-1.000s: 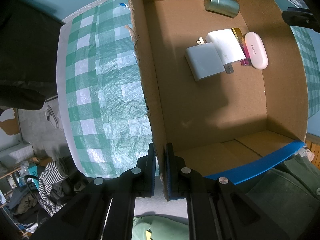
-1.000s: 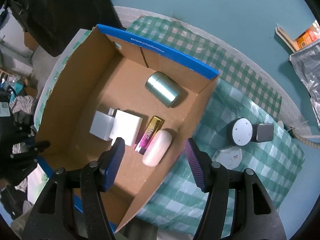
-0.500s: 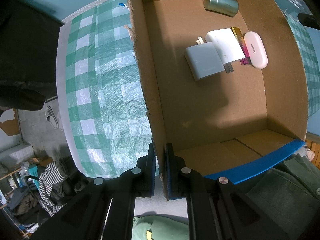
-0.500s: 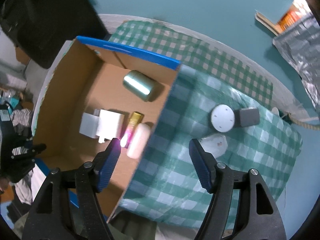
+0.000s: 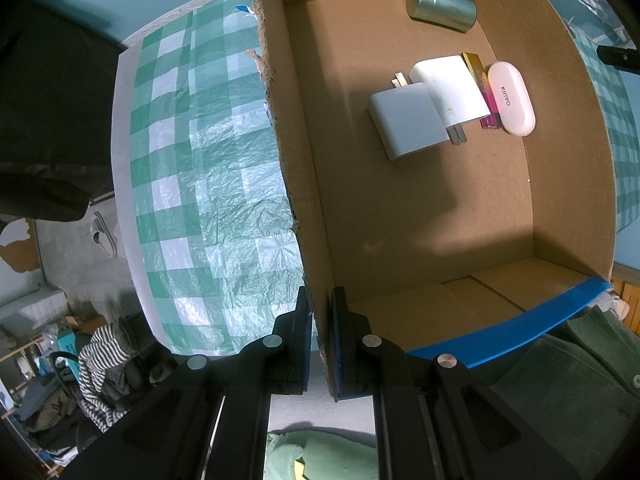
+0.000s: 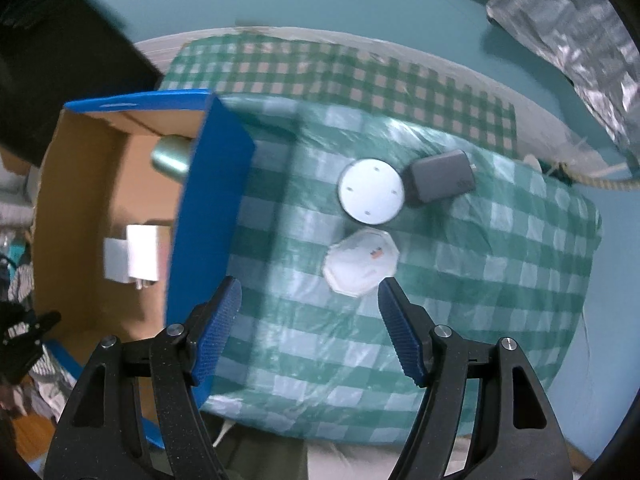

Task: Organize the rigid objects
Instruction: 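Move the right gripper back over the white octagonal tin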

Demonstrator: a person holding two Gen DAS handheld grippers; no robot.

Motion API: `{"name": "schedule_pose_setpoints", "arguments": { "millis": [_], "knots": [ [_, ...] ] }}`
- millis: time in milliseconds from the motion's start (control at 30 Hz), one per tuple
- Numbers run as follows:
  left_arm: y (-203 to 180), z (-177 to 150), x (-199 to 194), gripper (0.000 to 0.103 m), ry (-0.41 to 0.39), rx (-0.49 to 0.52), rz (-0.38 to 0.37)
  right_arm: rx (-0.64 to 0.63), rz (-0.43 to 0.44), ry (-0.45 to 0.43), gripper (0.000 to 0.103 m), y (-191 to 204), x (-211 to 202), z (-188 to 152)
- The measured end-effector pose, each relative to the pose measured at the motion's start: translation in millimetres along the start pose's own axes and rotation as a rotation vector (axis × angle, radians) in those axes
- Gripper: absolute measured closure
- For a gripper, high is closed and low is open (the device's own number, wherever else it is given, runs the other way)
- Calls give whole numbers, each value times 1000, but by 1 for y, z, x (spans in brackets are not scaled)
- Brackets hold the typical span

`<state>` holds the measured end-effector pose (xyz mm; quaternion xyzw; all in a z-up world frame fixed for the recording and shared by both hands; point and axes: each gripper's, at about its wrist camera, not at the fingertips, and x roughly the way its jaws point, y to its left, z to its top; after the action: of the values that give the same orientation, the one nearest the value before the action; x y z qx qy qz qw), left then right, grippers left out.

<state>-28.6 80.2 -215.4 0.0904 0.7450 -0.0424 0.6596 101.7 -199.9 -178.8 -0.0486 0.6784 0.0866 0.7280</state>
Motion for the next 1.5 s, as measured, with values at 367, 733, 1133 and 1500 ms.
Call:
{"name": "schedule_pose_setpoints", "arguments": {
  "millis": [367, 733, 1133, 1500],
  "knots": [
    [2, 0, 0, 94, 3, -4, 0, 152, 33, 58, 30, -36, 29, 4],
    [2, 1, 0, 94, 5, -8, 2, 481, 106, 123, 30, -76, 74, 5],
    [2, 1, -2, 94, 8, -10, 3, 565, 61, 167, 30, -76, 102, 11],
    [2, 1, -1, 94, 8, -11, 6, 493, 13, 188, 36, -61, 114, 23]
  ]
}}
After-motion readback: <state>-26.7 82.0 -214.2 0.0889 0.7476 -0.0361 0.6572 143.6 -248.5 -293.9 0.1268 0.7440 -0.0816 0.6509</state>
